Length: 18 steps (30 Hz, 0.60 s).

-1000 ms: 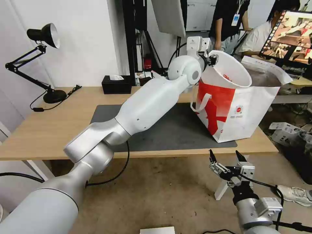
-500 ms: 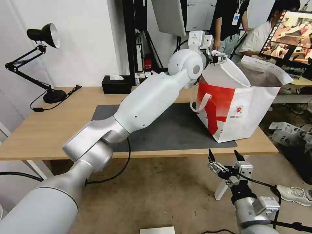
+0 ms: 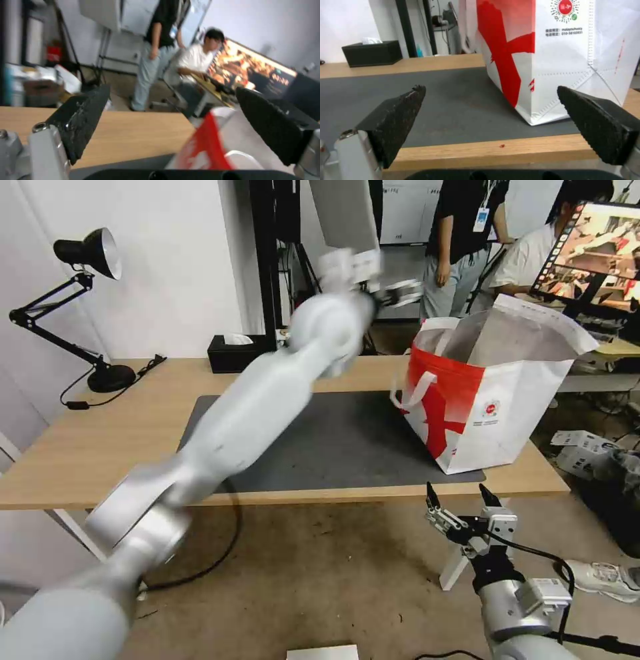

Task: Pick up the trash from the table and place it into the takeout bag.

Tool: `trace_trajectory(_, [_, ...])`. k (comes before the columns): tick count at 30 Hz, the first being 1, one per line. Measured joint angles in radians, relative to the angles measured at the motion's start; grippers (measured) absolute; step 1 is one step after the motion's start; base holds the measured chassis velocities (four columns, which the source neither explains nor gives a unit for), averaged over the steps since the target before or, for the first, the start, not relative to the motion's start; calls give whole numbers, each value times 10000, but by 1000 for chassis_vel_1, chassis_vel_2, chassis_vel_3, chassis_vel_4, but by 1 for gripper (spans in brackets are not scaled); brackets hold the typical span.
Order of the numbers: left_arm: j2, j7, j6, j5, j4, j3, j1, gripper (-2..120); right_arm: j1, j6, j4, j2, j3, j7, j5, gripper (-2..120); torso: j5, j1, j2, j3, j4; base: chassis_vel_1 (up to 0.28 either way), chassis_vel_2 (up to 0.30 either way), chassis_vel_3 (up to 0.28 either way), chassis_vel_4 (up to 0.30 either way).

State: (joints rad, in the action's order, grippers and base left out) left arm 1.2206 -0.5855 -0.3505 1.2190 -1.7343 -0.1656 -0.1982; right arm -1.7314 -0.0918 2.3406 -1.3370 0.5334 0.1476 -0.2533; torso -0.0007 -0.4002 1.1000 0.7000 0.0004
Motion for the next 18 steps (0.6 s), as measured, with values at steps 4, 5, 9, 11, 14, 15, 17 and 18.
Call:
trace_trajectory(4, [-1296, 627, 307, -1162, -1821, 1272, -2175, 100, -13, 70, 21, 3, -26, 2, 252, 100, 3, 3, 0, -2, -8, 0, 0, 0, 0])
trace_trajectory(5, [-1637, 911, 404, -1660, -2314, 1824, -3059, 100, -17, 155, 38, 3, -29, 2, 338, 100, 0, 2, 0, 0, -5, 0, 0, 0, 0])
trace_trajectory(9, [-2474, 1493, 781, -3222, -3508, 3322, -5711, 100, -14, 317, 112, -6, -73, -7, 523, 100, -3, 3, 0, -1, 1, 0, 0, 0, 0])
trace_trajectory(11, [-2611, 1656, 879, -3753, -3929, 3969, -6718, 100, -12, 383, 113, -12, -116, -19, 558, 100, 2, 3, 1, -2, 0, 0, 0, 0, 0])
trace_trajectory(14, [-1881, 2570, 1152, -5860, -5264, 6341, -10021, 100, -12, 684, 97, -7, -120, -126, 1011, 100, 7, 3, 1, -3, -5, 0, 0, 0, 0])
trace_trajectory(15, [-1881, 2570, 1152, -5860, -5264, 6341, -10021, 100, -12, 684, 97, -7, -120, -126, 1011, 100, 7, 3, 1, -3, -5, 0, 0, 0, 0])
trace_trajectory(17, [-1045, 3521, 1523, -7242, -5784, 7308, -11835, 100, -20, 803, 89, -6, -84, -197, 1223, 100, 3, 3, 2, -2, -1, 0, 0, 0, 0])
trace_trajectory(18, [-556, 4052, 1754, -7818, -6030, 7696, -12703, 100, -19, 854, 89, -13, -74, -217, 1312, 100, 5, 4, 2, -2, -2, 0, 0, 0, 0])
